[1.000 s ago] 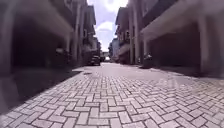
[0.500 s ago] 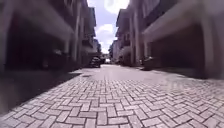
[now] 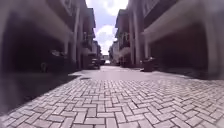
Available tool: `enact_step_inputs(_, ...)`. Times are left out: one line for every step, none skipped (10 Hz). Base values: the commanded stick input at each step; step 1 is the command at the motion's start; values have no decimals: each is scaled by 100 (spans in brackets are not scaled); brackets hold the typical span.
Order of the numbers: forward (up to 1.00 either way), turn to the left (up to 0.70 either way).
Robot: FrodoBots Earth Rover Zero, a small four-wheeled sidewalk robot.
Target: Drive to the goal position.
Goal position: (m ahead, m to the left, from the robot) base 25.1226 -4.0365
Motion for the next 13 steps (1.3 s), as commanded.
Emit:
enact_step_inputs(50, 0)
enact_step_inputs(50, 0)
enact_step_inputs(50, 0)
enact_step_inputs(50, 0)
enact_step_inputs(50, 0)
enact_step_inputs(50, 0)
enact_step_inputs(50, 0)
enact_step_inputs(50, 0)
enact_step_inputs(50, 0)
enact_step_inputs(50, 0)
enact_step_inputs(50, 0)
enact_step_inputs(50, 0)
enact_step_inputs(50, 0)
